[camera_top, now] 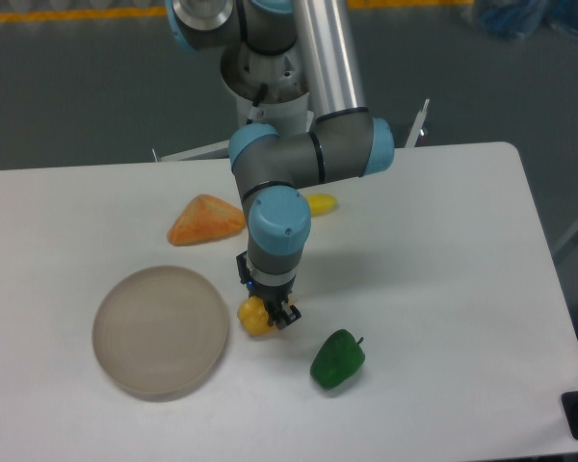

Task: Pick up the yellow pepper from the table
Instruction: 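Lift the yellow pepper and carry it away from the plate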

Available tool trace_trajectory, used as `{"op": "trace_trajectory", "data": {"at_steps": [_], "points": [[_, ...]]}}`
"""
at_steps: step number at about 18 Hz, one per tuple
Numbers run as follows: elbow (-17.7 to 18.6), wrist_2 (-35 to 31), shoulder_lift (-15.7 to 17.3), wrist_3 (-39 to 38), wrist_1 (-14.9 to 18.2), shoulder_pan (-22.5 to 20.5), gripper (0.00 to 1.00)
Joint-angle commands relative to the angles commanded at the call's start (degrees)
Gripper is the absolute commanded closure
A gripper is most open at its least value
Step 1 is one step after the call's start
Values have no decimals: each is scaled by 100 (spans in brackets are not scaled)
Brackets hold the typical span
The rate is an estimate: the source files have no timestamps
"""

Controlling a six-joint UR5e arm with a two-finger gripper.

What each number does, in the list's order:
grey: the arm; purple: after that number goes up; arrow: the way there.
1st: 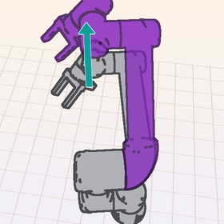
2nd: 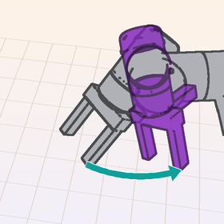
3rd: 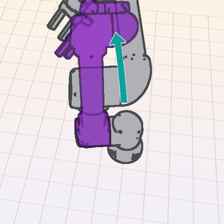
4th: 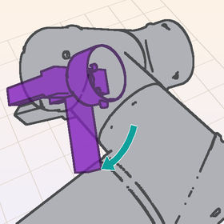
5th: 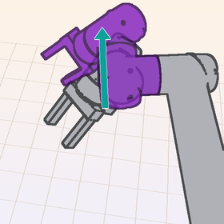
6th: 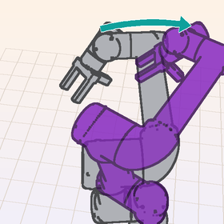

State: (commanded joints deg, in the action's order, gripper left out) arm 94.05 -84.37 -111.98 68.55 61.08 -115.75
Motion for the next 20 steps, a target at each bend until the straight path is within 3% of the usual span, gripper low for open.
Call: {"op": "trace_trajectory", "data": {"at_steps": [4, 8, 11, 14, 20], "points": [[-131, 0, 343, 9, 245, -254, 89], [-720, 9, 458, 9, 957, -404, 89], [-1255, 9, 475, 26, 1685, -746, 89], [-1608, 0, 476, 456, 2144, -1054, 88], [-1705, 0, 607, 624, 2224, -1458, 89]]}}
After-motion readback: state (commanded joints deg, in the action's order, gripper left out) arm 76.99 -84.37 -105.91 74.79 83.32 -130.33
